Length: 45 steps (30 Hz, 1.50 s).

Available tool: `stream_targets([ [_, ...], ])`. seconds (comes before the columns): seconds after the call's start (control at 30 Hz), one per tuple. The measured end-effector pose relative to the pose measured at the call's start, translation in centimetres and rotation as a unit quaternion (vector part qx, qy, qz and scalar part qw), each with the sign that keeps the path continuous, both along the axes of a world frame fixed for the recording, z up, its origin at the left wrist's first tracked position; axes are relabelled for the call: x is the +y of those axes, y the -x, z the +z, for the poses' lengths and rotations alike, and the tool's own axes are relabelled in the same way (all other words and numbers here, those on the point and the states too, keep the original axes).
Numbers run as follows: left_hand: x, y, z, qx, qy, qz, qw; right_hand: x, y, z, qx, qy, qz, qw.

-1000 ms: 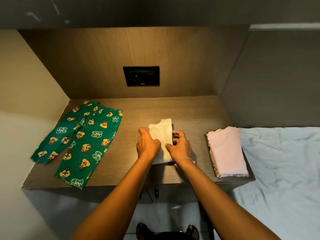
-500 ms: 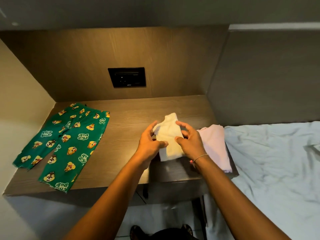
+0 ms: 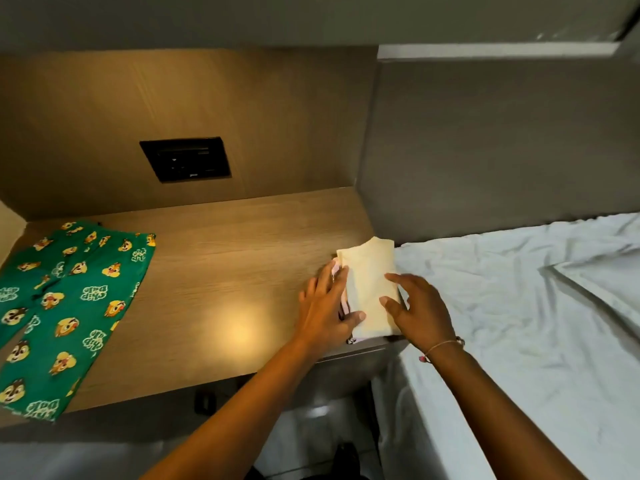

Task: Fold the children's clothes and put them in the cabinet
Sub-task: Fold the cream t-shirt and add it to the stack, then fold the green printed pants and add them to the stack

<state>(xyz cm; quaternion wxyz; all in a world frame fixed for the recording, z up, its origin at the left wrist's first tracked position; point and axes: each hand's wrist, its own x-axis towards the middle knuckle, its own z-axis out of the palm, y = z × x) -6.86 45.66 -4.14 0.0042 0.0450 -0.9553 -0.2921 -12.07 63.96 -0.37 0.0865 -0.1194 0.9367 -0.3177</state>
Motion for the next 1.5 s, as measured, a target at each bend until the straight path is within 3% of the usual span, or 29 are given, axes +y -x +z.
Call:
stream_targets([
  [0.1,-1.9,1.2,-0.5,0.039,0.097,-0.103,0.989,0.0,2.7,-0.2,0.069,-0.111,0.114,0.985],
  [0.2,-3.2,2.7,-0.5,-0.015,0.174,-0.178,0.968,-0.8,4.3,-1.3,0.071,-0.246,0.224,0.940],
  [0.4,-3.8,2.6,-0.4,-0.040,0.181,-0.177,0.967,-1.0,4.4,-2.0,0.050,-0.260,0.228,0.937],
  [0.53,-6.4,-1.6,1.0,0.013,0.071,-0.076,0.994,-3.9,2.7,0.6,0.113,-0.172,0.170,0.964],
  [0.63,-11.9,-8.1,1.3,0.057,0.038,0.057,0.996,-10.0,-0.2,1.6,0.157,-0.075,0.208,0.962],
  [0.73,-18.8,-15.7,1.2,0.075,0.069,0.235,0.967,-19.1,-2.8,0.7,0.114,-0.064,0.308,0.942],
  [0.87,-26.2,-24.0,0.8,0.037,0.135,0.397,0.907,-33.0,-4.8,-0.2,0.168,-0.086,0.416,0.889],
  [0.93,-28.2,-26.3,0.2,-0.013,0.144,0.414,0.899,-38.6,-4.5,-0.6,0.195,-0.121,0.442,0.867],
  [1.03,-30.2,-28.3,-0.8,0.015,0.153,0.387,0.909,-43.6,-3.0,-1.7,0.223,-0.196,0.448,0.843],
  [1.17,-31.4,-28.5,-0.8,0.035,0.166,0.351,0.921,-44.5,-2.5,-2.2,0.228,-0.195,0.411,0.861],
  [1.27,-31.7,-28.6,0.0,0.047,0.075,0.371,0.924,-41.8,-4.5,-1.7,0.248,-0.159,0.408,0.864],
  [1.4,-32.7,-30.2,3.8,0.109,-0.215,0.371,0.897,-35.4,-6.6,1.5,0.231,0.000,0.374,0.898],
  [1.47,-33.8,-30.6,6.9,0.078,-0.265,0.303,0.912,-33.0,-6.6,3.9,0.209,0.045,0.367,0.905],
  [1.5,-34.5,-30.3,8.1,0.038,-0.244,0.263,0.933,-32.1,-6.6,4.8,0.202,0.048,0.362,0.909],
])
